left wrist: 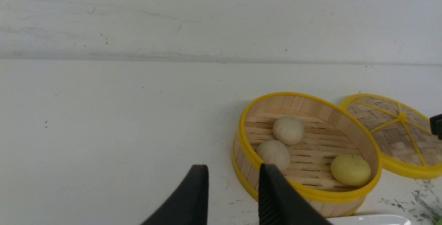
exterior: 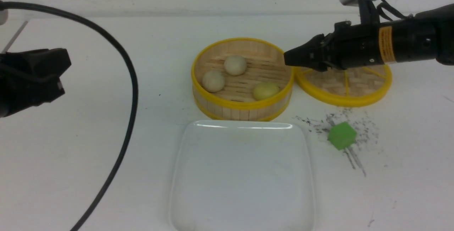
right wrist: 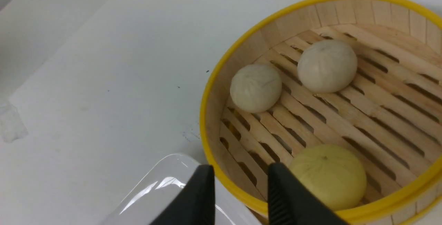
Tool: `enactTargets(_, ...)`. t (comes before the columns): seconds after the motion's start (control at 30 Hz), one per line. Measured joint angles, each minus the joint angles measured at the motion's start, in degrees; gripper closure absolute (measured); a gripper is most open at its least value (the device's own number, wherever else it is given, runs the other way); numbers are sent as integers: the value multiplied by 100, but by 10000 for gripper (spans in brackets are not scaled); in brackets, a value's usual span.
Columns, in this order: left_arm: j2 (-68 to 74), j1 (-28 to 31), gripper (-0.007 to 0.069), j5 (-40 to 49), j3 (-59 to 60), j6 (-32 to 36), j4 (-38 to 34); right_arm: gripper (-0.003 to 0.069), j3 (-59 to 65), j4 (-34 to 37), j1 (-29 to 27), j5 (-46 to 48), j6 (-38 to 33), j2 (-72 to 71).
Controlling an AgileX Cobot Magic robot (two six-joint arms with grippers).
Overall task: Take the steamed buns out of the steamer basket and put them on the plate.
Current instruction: Use the right arm to grab the steamed stuffed bun that is closest to it
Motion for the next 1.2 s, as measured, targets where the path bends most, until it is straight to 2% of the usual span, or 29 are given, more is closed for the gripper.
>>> enactTargets(0.1,0,0,384,-5,0,0,-25,419,0,0,0,-142,20,0)
enactTargets(0.23,0,0,384,-5,0,0,-32,419,0,0,0,-1305,-10,0)
enactTargets(0.3,0,0,384,-5,0,0,-29,419,12,0,0,-1778,-265,0)
enactTargets(0.37,0,0,384,-5,0,0,-29,419,24,0,0,-2017,-1073,0)
enactTargets(0.43,0,0,384,-10,0,0,-29,419,25,0,0,-2036,-1503,0)
enactTargets(0.47,0,0,384,-16,0,0,-29,419,25,0,0,-2052,-2289,-6)
enactTargets(0.5,0,0,384,-16,0,0,-29,419,25,0,0,-2062,-2374,-6)
enactTargets(0.53,0,0,384,-16,0,0,-29,419,25,0,0,-2065,-2899,-11)
enactTargets(0.63,0,0,384,-16,0,56,-29,419,32,0,0,-1977,-3581,-20)
enactTargets(0.77,0,0,384,-16,0,182,-29,419,117,0,0,-1160,-4056,-33)
enactTargets(0.87,0,0,384,-16,0,241,-29,419,176,0,0,-423,-4022,-33)
enactTargets(1.07,0,0,384,-29,0,276,-33,419,125,0,0,277,-2682,-63)
enactTargets(1.2,0,0,384,-29,0,276,-33,419,-190,0,24,490,-2334,-63)
